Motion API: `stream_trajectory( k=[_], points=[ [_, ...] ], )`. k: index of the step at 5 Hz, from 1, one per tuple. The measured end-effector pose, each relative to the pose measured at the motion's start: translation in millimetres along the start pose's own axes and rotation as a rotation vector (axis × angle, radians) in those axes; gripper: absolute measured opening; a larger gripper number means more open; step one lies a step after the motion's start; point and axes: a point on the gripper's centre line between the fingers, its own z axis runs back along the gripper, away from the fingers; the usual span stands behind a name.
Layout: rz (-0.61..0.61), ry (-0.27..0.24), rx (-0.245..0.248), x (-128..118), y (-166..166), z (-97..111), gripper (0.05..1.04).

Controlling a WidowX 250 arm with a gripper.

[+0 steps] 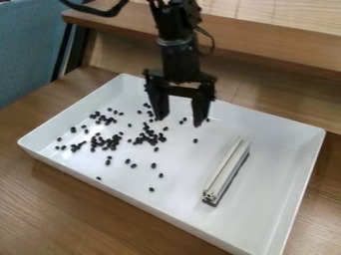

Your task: Sweep into pile

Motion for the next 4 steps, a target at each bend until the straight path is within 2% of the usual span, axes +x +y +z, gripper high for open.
stream_trajectory(
  k=[1, 2, 3, 4],
  points=[
    [-0.010, 0.012, 0.003, -1, -13, -14, 1.000],
    [-0.018, -0.001, -0.001, 2, -25, -21, 1.000],
    [-0.033, 0.010, -0.015, -2, -27, -25, 1.000],
    [-0.016, 0.026, -0.042, -2, -35, -39, 1.000]
  ],
)
